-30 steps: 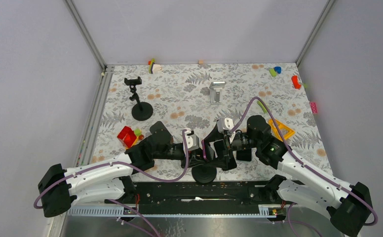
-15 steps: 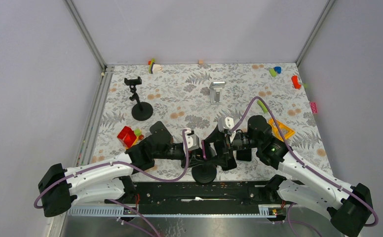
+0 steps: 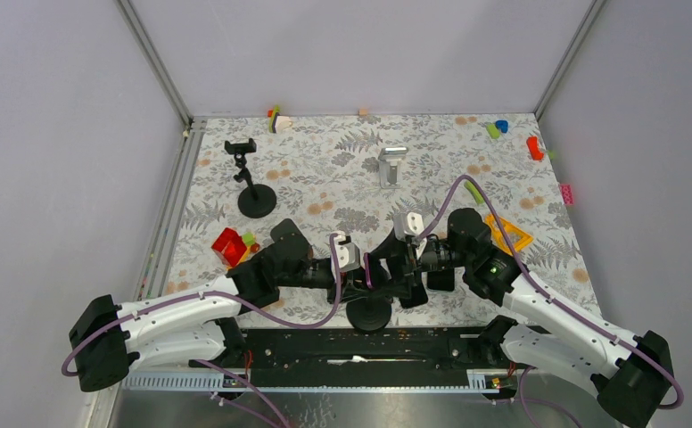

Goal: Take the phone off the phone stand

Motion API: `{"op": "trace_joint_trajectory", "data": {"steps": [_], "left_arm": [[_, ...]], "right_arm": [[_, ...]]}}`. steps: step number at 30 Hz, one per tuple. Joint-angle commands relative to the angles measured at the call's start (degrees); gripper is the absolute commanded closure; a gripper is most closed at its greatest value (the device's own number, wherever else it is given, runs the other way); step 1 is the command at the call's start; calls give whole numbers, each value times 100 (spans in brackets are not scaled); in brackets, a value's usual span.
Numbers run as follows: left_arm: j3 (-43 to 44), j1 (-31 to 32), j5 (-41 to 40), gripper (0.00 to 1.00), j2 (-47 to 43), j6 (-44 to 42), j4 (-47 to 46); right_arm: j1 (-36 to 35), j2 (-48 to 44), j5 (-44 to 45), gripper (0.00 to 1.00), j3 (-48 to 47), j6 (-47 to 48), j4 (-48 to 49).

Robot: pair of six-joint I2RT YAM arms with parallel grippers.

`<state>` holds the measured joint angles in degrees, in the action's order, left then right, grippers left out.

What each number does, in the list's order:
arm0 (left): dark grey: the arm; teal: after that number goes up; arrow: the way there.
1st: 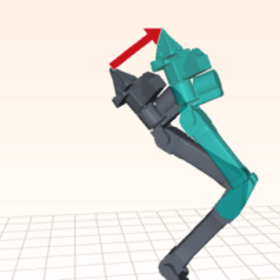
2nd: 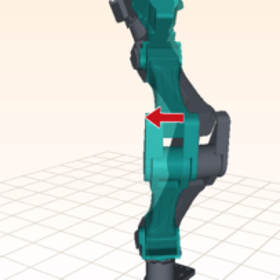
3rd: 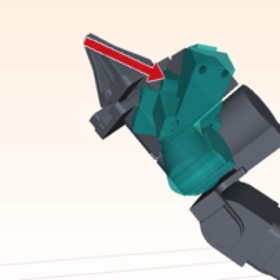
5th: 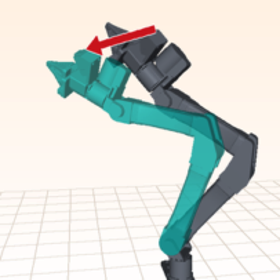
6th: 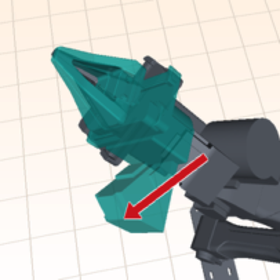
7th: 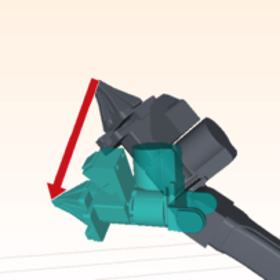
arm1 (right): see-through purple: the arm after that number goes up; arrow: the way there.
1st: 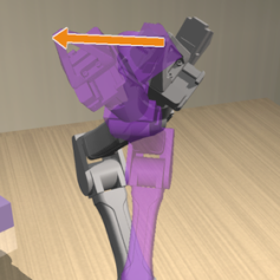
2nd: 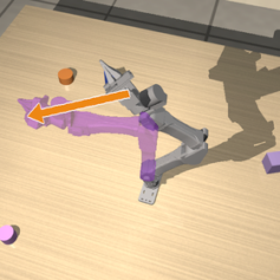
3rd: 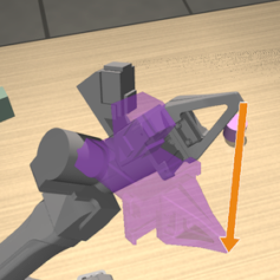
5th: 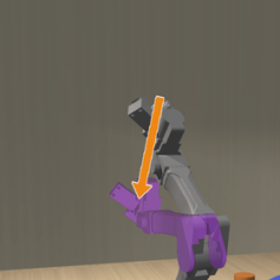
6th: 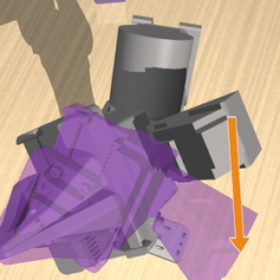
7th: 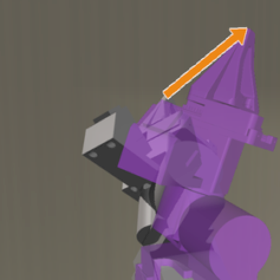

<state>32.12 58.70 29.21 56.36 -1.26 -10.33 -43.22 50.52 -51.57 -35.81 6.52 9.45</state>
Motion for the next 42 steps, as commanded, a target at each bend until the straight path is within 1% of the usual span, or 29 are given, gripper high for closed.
{"op": "trace_joint_trajectory", "data": {"steps": [1, 4, 7, 12, 18, 22, 30, 37, 42], "left_arm": [[218, -58, -115, 100, 100, -102, -347], [242, -60, -75, 100, 142, -103, -332], [256, -60, -39, 100, 172, -155, -285], [219, -58, 150, 100, 140, -303, -278], [237, -52, 797, 100, 231, -467, -291], [279, 2, 1255, 100, 422, -520, -321], [137, 186, 1289, 100, 459, -586, -425], [93, 354, 1346, 100, 629, -655, -493], [122, 416, 1487, 100, 661, -714, -476]], "right_arm": [[-54, -5, -177, 47, -114, -11, 15], [-54, -12, -141, 64, -127, 117, -94], [-55, -7, -93, 75, -136, 188, -160], [-55, -64, 97, 99, -100, 399, -191], [-53, -137, 488, 100, 13, 557, -171], [34, 163, 563, 100, -286, 865, -642], [396, 704, 575, 100, -416, 1007, -362], [592, 966, 761, 100, -293, 1009, 79], [728, 1126, 1061, 100, -251, 994, 314]]}}
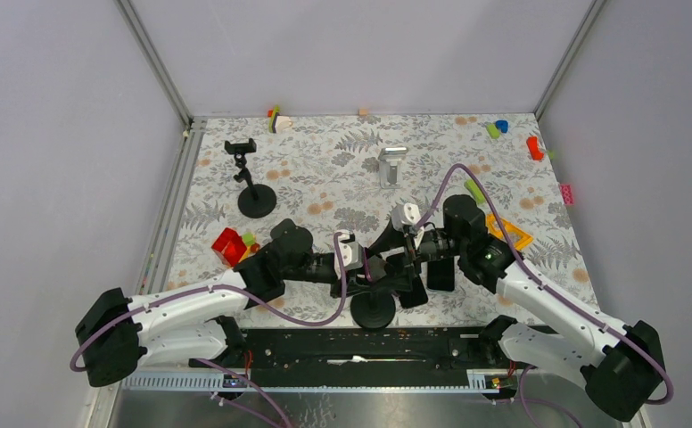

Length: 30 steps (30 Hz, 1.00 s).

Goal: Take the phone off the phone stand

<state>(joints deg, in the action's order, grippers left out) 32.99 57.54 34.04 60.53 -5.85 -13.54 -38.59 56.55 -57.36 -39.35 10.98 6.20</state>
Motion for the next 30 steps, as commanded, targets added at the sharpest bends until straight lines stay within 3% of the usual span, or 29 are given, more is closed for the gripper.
{"op": "trace_joint_trajectory", "data": {"steps": [1, 15, 30], "left_arm": [[48, 550, 1026, 100, 254, -265, -139], [-66, 602, 1006, 100, 160, -314, -82], [-106, 459, 621, 100, 107, -13, -520]], "right_arm": [[285, 551, 1745, 100, 114, 533, 702], [412, 69, 2510, 100, 370, 308, 531], [406, -920, 3219, 100, 1181, -1838, 843]]}}
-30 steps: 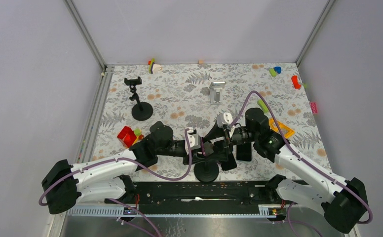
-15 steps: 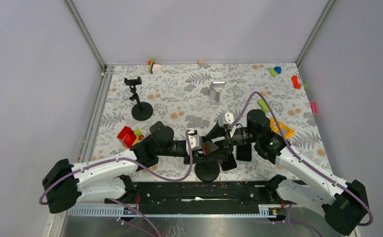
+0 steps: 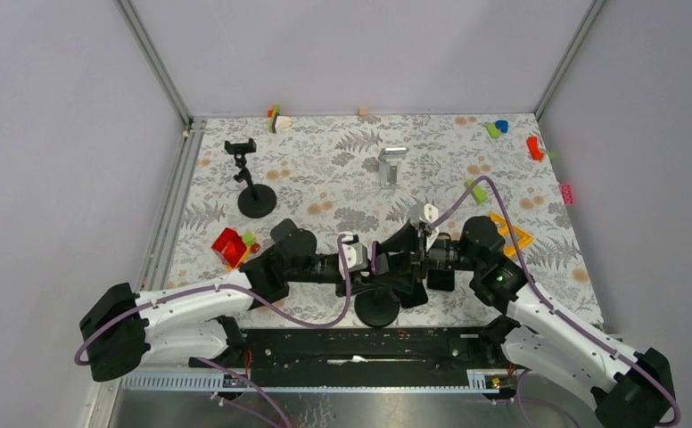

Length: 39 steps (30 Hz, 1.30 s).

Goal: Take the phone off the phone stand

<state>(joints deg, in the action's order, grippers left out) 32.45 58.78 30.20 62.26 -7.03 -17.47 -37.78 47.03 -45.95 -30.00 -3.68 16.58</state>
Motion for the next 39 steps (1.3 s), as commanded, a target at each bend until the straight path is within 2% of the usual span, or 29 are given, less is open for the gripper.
{"op": "trace_joint_trajectory", "data": {"steps": [1, 9, 17, 21, 30, 39], "left_arm": [[-34, 321, 1014, 100, -63, 105, -116], [-18, 257, 901, 100, -133, 104, -63], [-11, 256, 874, 100, -82, 106, -40], [-15, 249, 883, 100, -119, 92, 12], [-112, 171, 846, 100, -324, 85, 80], [-168, 91, 925, 100, -390, 131, 6]], "right_arm": [[324, -14, 2049, 100, 273, -380, -213], [324, -414, 2046, 100, 119, -289, -847], [324, -712, 1745, 100, 363, -914, -188], [324, -770, 1414, 100, 386, -957, 75], [324, -830, 378, 100, 254, -645, -168], [328, -960, 148, 100, 770, -1457, 1144]]}}
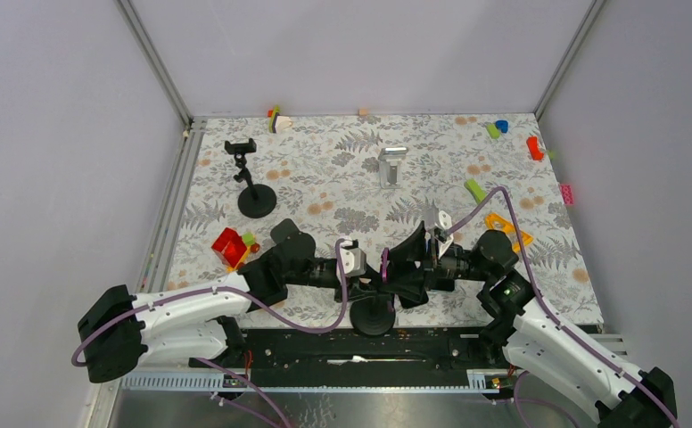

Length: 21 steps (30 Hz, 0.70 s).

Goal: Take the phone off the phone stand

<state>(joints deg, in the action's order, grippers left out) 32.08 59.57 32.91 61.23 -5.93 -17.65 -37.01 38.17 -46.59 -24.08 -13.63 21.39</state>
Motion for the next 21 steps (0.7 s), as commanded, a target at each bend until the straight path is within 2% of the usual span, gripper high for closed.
{"op": "trace_joint_trajectory", "data": {"steps": [1, 9, 20, 21], "left_arm": [[-134, 5, 663, 100, -287, 22, 25], [-232, -21, 650, 100, -328, 83, -57], [-37, -24, 645, 100, -89, 232, -20], [-6, -24, 628, 97, -59, 240, 2]], "right_arm": [[249, -90, 196, 100, 191, -524, 755], [245, -161, 134, 100, 252, -690, 1052], [247, -53, 121, 100, 288, -373, 542], [247, -36, 90, 100, 303, -364, 527]]}}
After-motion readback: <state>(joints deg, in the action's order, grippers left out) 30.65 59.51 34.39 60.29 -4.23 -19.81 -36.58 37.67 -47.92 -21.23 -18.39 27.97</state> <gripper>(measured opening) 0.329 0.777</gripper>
